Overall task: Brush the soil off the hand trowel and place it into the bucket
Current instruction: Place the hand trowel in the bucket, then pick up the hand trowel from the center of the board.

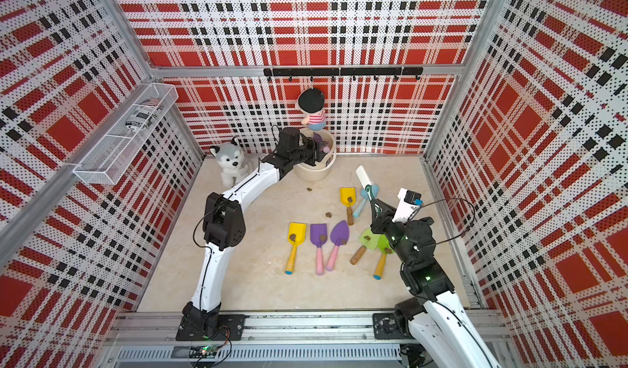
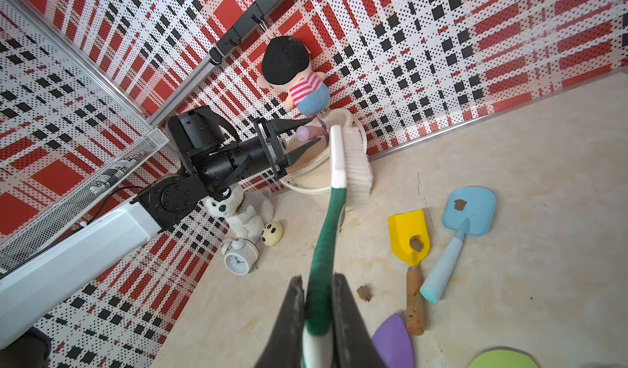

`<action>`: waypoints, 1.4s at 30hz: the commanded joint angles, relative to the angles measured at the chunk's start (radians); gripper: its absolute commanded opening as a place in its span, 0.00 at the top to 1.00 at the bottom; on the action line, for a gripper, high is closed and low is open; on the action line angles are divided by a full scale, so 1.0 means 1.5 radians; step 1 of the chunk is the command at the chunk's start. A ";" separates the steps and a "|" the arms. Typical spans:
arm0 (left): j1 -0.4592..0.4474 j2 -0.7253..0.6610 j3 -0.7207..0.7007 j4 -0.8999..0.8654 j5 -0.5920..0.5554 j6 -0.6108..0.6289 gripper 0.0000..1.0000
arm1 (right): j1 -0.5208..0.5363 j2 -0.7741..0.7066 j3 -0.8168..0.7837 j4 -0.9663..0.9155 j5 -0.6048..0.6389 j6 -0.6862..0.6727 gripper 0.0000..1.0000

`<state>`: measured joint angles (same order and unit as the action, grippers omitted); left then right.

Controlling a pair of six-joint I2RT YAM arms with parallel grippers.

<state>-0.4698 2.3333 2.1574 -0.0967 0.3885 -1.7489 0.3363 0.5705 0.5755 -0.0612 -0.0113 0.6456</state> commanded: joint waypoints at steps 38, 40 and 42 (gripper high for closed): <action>-0.319 -0.719 -0.816 -0.189 -0.538 0.531 0.40 | -0.004 0.067 0.013 0.052 -0.028 0.007 1.00; -0.348 -0.720 -0.849 -0.190 -0.522 0.532 0.39 | -0.004 0.074 0.013 0.054 -0.033 0.012 1.00; -0.364 -0.710 -0.877 -0.196 -0.499 0.527 0.39 | -0.004 0.078 0.014 0.056 -0.039 0.017 1.00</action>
<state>-0.9848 1.2633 0.8833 -0.3523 -0.3962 -0.9485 0.3363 0.6842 0.5758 -0.0277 -0.0521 0.6590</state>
